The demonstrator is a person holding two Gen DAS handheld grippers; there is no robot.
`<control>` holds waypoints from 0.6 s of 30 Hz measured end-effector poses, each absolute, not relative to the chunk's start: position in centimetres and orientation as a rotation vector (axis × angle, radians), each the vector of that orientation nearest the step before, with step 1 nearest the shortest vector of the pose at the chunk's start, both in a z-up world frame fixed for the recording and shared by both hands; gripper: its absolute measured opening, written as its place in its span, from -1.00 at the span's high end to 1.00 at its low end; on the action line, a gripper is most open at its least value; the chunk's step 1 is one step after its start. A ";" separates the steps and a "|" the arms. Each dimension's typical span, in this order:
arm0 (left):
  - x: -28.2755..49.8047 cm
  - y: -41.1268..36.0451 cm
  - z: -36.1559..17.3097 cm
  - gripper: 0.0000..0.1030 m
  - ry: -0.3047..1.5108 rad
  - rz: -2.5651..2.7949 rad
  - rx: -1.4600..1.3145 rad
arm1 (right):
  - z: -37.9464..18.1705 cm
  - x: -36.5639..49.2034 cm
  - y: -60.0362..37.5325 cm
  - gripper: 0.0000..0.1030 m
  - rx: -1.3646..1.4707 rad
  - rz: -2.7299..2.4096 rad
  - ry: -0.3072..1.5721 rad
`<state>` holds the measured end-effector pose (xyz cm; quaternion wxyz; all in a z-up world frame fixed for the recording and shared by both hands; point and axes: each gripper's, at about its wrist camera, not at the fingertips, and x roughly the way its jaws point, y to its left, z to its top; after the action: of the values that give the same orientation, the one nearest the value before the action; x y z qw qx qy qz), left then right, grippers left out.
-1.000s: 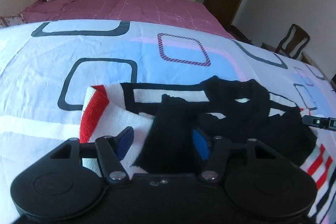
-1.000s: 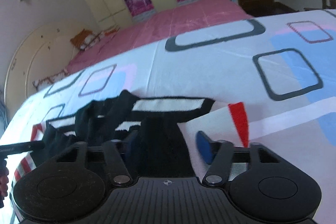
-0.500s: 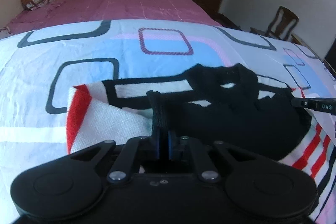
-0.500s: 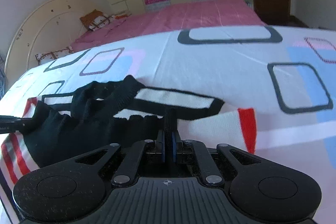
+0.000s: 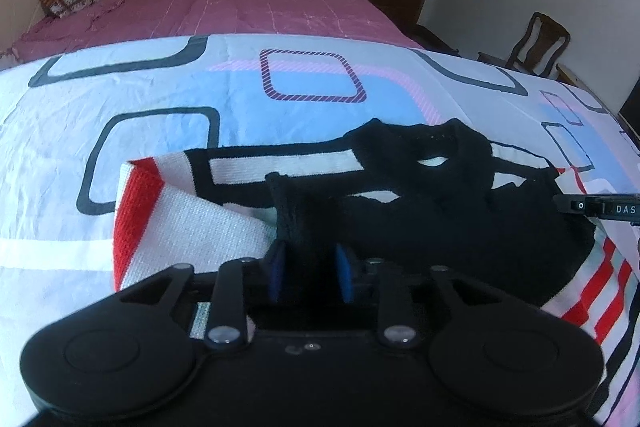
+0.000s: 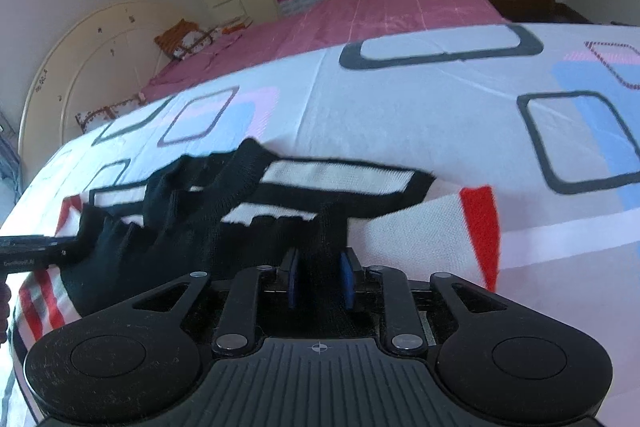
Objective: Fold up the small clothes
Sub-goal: 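Lower the hem onto the collar and open both tools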
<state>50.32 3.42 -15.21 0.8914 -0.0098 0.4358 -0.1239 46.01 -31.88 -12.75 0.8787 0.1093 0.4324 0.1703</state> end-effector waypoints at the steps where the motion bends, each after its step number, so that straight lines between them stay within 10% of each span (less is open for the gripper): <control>1: 50.2 3.3 -15.2 0.75 0.897 -0.243 -0.001 | -12.6 45.9 -31.6 0.62 0.206 0.352 0.898; 2: 50.2 3.3 -15.1 0.84 0.892 -0.235 0.005 | -12.5 45.8 -31.3 0.91 0.188 0.356 0.894; 18: 52.4 5.1 -13.0 0.89 0.729 -0.081 -0.073 | -10.1 47.4 -32.7 0.91 0.254 0.230 0.727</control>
<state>52.44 5.08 -13.00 0.9329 -0.0358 0.3563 -0.0394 47.43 -32.67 -10.09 0.9203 0.1236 0.3538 0.1121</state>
